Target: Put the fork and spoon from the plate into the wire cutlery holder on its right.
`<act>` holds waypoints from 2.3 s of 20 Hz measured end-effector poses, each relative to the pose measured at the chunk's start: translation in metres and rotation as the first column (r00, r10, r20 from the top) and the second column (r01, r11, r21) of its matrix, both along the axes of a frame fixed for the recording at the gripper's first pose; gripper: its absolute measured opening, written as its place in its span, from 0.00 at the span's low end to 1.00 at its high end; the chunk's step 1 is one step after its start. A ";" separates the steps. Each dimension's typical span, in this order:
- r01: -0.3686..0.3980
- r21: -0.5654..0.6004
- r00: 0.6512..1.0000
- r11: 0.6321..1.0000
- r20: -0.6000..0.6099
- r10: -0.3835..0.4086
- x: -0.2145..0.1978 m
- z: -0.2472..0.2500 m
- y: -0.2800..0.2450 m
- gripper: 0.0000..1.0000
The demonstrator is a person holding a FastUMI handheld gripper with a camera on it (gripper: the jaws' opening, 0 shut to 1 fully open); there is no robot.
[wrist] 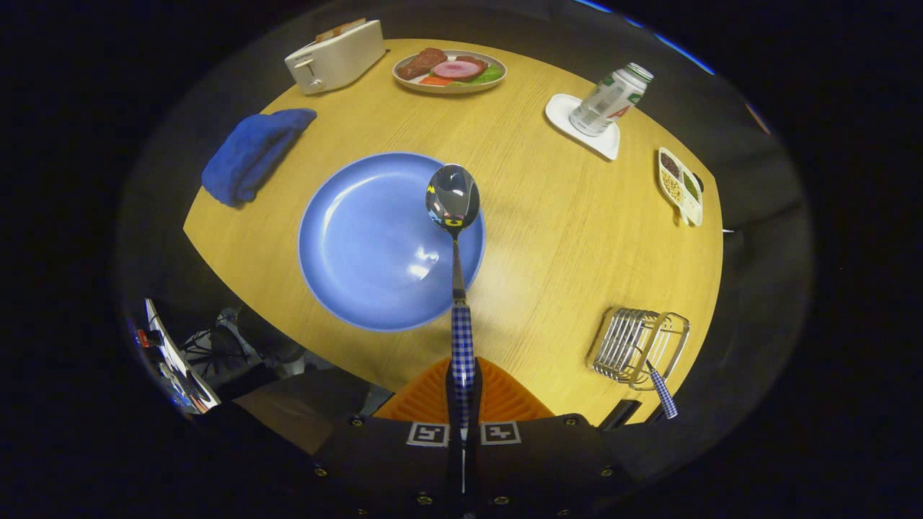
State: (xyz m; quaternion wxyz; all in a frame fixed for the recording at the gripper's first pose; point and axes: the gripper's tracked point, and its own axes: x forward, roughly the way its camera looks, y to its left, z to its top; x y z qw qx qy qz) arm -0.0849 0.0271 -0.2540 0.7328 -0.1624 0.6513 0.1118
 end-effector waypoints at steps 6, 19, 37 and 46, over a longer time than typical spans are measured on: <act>0.085 0.004 0.996 0.996 -0.025 -0.085 -0.019 0.021 -0.045 0.02; 0.211 -0.172 0.969 0.962 -0.096 -0.229 -0.064 0.067 -0.171 0.02; 0.105 -0.349 0.903 0.931 -0.360 -0.236 -0.058 0.034 -0.214 0.02; -0.002 -0.413 0.875 0.911 -0.442 -0.199 -0.026 0.021 -0.224 0.01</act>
